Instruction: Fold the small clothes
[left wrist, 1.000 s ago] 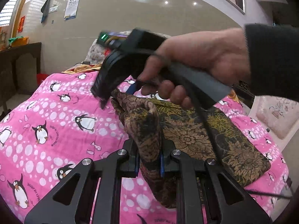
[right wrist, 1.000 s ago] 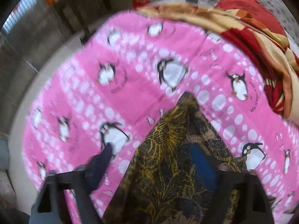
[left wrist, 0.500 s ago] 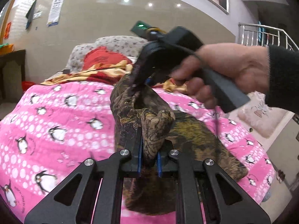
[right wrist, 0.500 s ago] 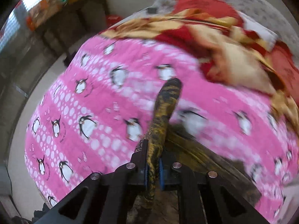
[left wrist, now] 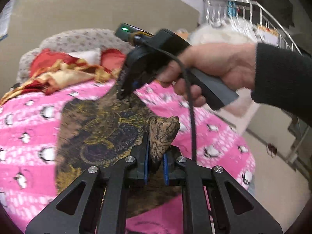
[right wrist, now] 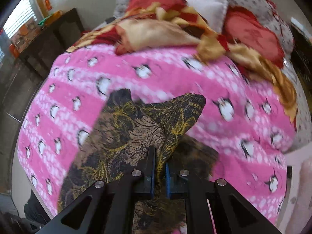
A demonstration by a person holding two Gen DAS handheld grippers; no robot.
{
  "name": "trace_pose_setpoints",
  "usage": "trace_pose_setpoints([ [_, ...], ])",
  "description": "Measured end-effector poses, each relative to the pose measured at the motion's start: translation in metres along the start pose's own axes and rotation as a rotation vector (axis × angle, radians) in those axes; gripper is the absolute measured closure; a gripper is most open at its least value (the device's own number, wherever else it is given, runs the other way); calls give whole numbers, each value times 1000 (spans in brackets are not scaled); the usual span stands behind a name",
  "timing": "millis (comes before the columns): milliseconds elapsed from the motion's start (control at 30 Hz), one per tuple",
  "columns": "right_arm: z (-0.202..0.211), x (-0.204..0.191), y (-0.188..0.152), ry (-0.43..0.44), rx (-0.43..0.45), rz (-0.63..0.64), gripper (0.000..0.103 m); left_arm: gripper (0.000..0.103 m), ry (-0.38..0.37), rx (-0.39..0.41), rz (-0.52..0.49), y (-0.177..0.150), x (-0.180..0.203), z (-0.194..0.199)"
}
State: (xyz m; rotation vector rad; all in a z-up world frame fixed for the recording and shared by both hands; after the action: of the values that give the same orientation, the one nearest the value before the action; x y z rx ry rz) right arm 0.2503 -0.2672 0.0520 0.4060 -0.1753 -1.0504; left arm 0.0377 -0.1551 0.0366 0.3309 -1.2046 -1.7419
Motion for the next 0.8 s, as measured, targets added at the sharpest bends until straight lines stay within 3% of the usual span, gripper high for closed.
trace_pose_setpoints([
  [233, -54, 45, -48, 52, -34, -144, 96, 93, -28, -189, 3, -33, 22, -50],
  [300, -60, 54, -60, 86, 5, -209, 91, 93, -24, -243, 19, -40, 20, -57],
  [367, -56, 63, -71, 105, 56, -284, 78, 93, -41, -272, 43, -44, 19, -57],
  [500, -28, 70, -92, 100, 142, -351, 77, 92, -126, -334, 51, -52, 12, -29],
  [567, 2, 55, -104, 84, 217, -310, 77, 92, -145, -329, 43, -55, 5, -8],
  [633, 24, 31, -116, 79, 274, -242, 77, 92, -119, -281, 45, -53, -6, 14],
  [767, 53, -40, -147, 110, 371, -41, 77, 92, 31, -141, 156, -30, -57, 38],
  [800, 52, -56, -152, 104, 374, -1, 77, 92, 91, -142, 202, -26, -73, 32],
])
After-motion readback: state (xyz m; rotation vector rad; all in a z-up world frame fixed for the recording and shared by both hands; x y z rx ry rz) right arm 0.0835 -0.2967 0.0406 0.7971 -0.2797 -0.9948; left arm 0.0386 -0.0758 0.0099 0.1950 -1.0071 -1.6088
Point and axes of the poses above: each gripper's, at about its wrist camera, not at the fingertips, and z roughly against the way its jaws point, x to its right, y to its top, the point moved 1 cm from there along -z, roughly the way its jaws point, and after that the axes turned 9 degrees about z, right-handed, at the moved point
